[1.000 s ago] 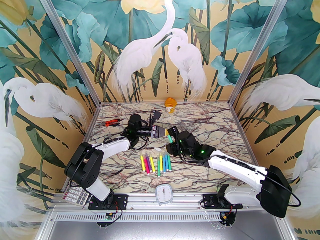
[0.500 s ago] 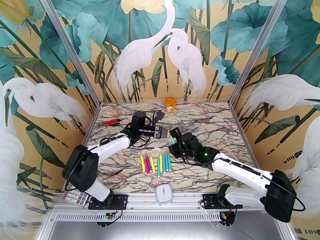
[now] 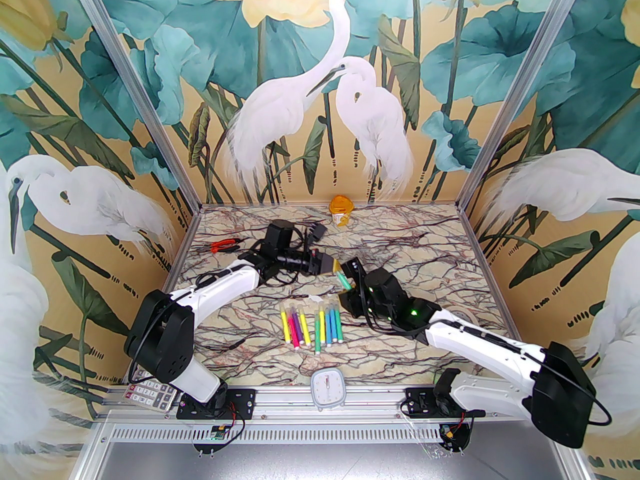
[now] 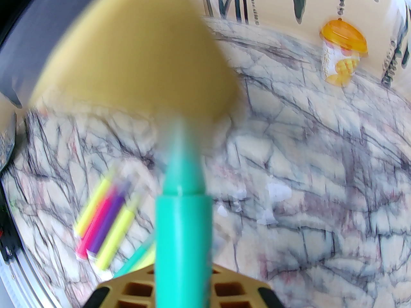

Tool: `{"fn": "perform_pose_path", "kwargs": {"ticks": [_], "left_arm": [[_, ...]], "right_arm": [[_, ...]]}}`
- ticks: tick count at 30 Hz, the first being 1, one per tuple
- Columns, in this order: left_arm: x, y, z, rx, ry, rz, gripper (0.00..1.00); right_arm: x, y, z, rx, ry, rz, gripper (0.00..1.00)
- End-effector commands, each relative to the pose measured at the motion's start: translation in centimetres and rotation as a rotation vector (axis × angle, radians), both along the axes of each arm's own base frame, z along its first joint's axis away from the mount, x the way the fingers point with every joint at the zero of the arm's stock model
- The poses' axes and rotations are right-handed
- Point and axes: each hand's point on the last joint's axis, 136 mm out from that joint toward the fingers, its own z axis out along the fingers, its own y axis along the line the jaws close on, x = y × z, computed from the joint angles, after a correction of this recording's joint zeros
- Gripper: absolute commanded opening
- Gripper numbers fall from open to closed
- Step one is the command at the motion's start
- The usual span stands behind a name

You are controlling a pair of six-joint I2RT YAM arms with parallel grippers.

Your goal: Open the pen caps

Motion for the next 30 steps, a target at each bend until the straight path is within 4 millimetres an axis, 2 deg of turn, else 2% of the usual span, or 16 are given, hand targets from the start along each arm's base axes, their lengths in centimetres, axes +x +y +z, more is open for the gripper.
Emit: {"fn": "perform_pose_path", "kwargs": {"ticks": [1, 4, 7, 13, 17, 22, 30], "left_arm": [[4.1, 2.9, -0.6, 0.061, -0.018, 0.172, 0.0], [4.5, 3.3, -0.7, 0.072, -0.014, 0.181, 0.0], [4.8, 4.2, -1.4, 0.144, -0.025, 0.202, 0.0], [5.2, 9.3, -5.8, 0.541, -0.027, 0.308, 0.0], [4.9, 12.1, -8.2, 0.719, -0.012, 0.338, 0.0], [4.9, 14.5, -10.8, 0.832, 0.041, 0.365, 0.0], [4.7, 17.2, -14.4, 0.924, 0.128, 0.352, 0.0]], "right_arm": [[-0.7, -0.5, -0.3, -0.021, 0.002, 0.021, 0.0], [-0.9, -0.6, -0.5, -0.025, -0.002, 0.026, 0.0], [0.0, -1.6, -0.7, -0.034, -0.006, -0.036, 0.0], [4.3, -6.6, -1.4, -0.046, 0.045, -0.294, 0.0], [6.7, -9.1, -1.9, -0.074, 0.09, -0.404, 0.0], [9.5, -11.7, -3.9, -0.159, 0.199, -0.512, 0.0], [12.7, -13.6, -6.3, -0.193, 0.323, -0.597, 0.0]]}}
